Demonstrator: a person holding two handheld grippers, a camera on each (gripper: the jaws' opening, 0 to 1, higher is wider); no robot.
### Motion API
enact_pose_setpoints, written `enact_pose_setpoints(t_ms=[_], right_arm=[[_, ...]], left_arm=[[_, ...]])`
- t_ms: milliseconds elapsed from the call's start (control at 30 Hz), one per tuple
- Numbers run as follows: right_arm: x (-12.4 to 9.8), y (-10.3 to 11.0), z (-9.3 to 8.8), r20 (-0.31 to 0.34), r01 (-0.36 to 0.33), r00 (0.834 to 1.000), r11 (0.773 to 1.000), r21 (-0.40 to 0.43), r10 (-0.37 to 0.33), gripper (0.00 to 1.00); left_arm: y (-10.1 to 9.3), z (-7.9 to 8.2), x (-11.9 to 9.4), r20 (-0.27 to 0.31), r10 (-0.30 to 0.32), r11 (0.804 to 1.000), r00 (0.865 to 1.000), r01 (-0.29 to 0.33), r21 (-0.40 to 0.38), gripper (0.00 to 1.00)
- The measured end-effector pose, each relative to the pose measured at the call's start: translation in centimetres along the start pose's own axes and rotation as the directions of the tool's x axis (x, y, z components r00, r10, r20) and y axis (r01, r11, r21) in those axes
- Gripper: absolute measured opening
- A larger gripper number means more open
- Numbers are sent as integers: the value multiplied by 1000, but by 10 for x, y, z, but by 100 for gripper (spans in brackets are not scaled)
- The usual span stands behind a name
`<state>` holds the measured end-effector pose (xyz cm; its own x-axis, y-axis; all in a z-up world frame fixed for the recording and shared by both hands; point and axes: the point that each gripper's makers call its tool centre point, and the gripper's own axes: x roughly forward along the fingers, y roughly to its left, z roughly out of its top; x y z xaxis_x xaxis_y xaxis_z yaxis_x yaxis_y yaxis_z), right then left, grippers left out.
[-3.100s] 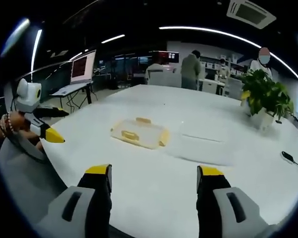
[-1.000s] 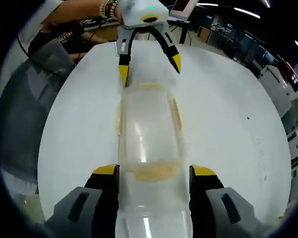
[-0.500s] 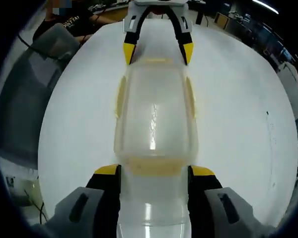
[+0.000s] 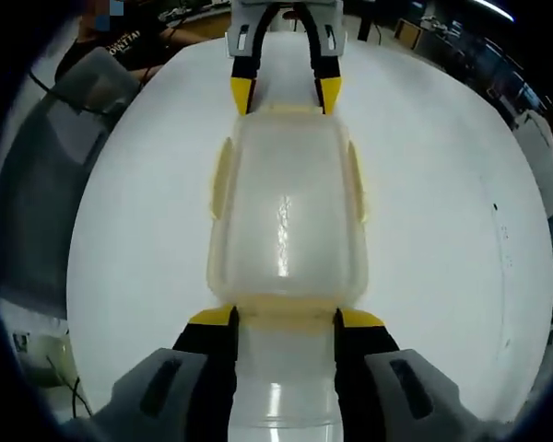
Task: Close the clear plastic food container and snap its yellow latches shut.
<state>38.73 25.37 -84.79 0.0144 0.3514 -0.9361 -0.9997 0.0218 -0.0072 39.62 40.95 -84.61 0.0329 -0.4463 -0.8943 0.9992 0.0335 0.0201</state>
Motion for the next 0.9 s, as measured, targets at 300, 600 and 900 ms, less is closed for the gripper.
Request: enact_pose_setpoints(t_ms=[300, 600, 900], right_arm=[[0, 6, -1, -41, -2, 999, 1000, -18, 1, 40], [-1, 21, -2, -90, -10, 996, 1000, -20, 8, 39], [-28, 35, -5, -92, 10, 996, 1000, -2, -11, 39]], left_arm=[[-6, 0, 0, -24, -3, 1000, 1000, 4, 7, 34], [-21, 1, -1, -64, -21, 1000, 998, 22, 10, 34], [-34, 20, -23, -20, -1, 999, 1000, 2, 32, 34]])
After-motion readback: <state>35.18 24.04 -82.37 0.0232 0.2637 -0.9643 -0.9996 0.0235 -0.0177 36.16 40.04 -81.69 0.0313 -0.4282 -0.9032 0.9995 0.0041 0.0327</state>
